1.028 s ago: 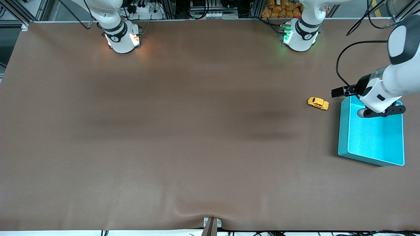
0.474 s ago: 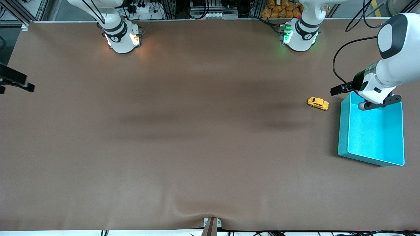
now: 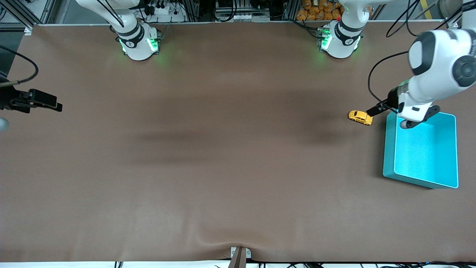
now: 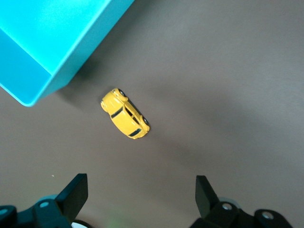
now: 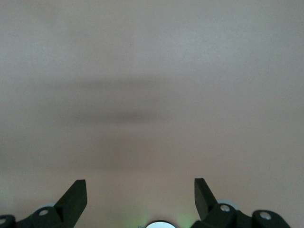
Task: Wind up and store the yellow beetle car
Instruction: 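Lower the left gripper onto the yellow car and grasp it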
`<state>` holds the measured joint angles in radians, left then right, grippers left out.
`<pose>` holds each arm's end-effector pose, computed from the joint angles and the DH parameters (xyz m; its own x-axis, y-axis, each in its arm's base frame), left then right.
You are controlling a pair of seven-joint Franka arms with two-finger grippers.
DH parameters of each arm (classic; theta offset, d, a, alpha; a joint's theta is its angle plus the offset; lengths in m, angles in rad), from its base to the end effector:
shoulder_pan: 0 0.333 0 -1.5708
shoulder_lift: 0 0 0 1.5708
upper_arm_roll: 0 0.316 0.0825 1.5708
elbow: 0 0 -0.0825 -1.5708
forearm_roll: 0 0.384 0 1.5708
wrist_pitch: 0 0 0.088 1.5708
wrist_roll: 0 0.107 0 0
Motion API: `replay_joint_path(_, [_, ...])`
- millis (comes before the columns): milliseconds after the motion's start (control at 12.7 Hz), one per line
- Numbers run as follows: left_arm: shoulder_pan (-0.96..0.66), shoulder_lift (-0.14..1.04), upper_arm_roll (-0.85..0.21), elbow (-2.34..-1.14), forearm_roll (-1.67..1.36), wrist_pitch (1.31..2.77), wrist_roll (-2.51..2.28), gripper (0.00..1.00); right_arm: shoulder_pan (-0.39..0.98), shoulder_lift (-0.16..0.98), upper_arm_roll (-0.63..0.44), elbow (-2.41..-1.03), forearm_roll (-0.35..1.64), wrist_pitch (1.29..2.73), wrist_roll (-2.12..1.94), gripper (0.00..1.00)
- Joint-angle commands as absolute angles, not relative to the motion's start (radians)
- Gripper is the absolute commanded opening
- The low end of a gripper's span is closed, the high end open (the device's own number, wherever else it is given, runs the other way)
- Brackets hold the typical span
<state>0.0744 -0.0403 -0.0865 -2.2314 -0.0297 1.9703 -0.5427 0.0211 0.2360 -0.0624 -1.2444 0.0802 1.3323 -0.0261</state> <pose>0.4925 -0.0080 0.3723 0.8328 0.5168 -0.1984 0.5084 -0.8558 -0.0955 0.6003 -0.0096 0.6195 0.9894 0.0037 -0.1449 -0.0064 -0.9976 -0.0691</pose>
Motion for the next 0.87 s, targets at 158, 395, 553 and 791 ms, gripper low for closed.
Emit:
replay_joint_path(158, [0.124, -0.058, -0.089, -2.403, -0.031, 2.095, -0.574, 1.0, 0.023, 0.051, -0.061, -1.549, 0.048, 1.505, -0.018, 1.0])
replay_joint_path(395, [0.149, -0.043, -0.089, -2.483, -0.031, 2.236, -0.574, 1.0, 0.023, 0.063, -0.064, -1.54, 0.045, 1.511, -0.023, 1.0])
replay_joint_path(553, [0.156, -0.005, -0.089, -2.499, -0.031, 2.304, -0.574, 1.0, 0.023, 0.066, -0.063, -1.54, 0.046, 1.513, -0.025, 1.0])
replay_joint_path(791, [0.185, 0.072, -0.091, -2.5, -0.032, 2.416, -0.575, 1.0, 0.043, 0.086, -0.061, -1.542, 0.046, 1.519, -0.023, 1.0])
